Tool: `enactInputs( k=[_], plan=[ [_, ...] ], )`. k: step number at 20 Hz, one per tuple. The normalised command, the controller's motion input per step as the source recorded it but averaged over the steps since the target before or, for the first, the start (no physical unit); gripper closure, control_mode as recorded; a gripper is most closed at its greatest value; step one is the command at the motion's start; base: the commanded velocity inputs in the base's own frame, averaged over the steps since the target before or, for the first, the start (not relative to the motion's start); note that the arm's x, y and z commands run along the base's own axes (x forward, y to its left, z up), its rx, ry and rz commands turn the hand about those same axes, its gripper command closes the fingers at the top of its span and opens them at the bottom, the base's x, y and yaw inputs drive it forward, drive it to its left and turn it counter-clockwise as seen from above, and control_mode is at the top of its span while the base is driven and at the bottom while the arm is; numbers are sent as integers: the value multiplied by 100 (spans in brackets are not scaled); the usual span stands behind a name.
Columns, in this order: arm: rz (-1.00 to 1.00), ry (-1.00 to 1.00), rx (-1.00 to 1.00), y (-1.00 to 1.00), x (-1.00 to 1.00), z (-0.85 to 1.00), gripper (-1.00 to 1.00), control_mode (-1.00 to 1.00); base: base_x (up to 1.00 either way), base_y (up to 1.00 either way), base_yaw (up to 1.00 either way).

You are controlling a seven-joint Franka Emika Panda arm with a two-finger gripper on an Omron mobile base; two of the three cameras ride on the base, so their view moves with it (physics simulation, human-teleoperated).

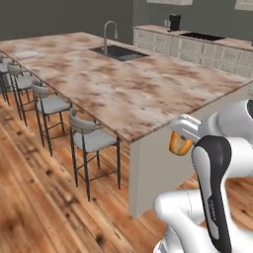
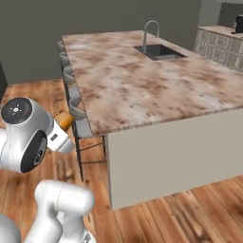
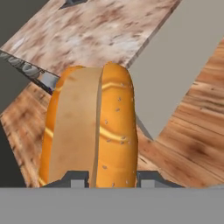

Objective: Move the hot dog bun to the plate on the dining table and place the condiment next to that plate. Then navigate to the fridge and take the sausage and place it on the plate as well.

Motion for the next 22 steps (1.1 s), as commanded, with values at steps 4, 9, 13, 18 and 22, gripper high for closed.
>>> enactInputs(
  k=[4,9,13,18,22],
  plan=[
    [0,0,0,0,0,0,100,100,50,45,-28],
    [0,0,0,0,0,0,100,100,47,100,-22],
    [0,0,0,0,0,0,100,100,39,100,-19],
    [0,0,0,0,0,0,100,100,47,100,-22],
    [0,0,0,0,0,0,100,100,51,100,-26]
  ],
)
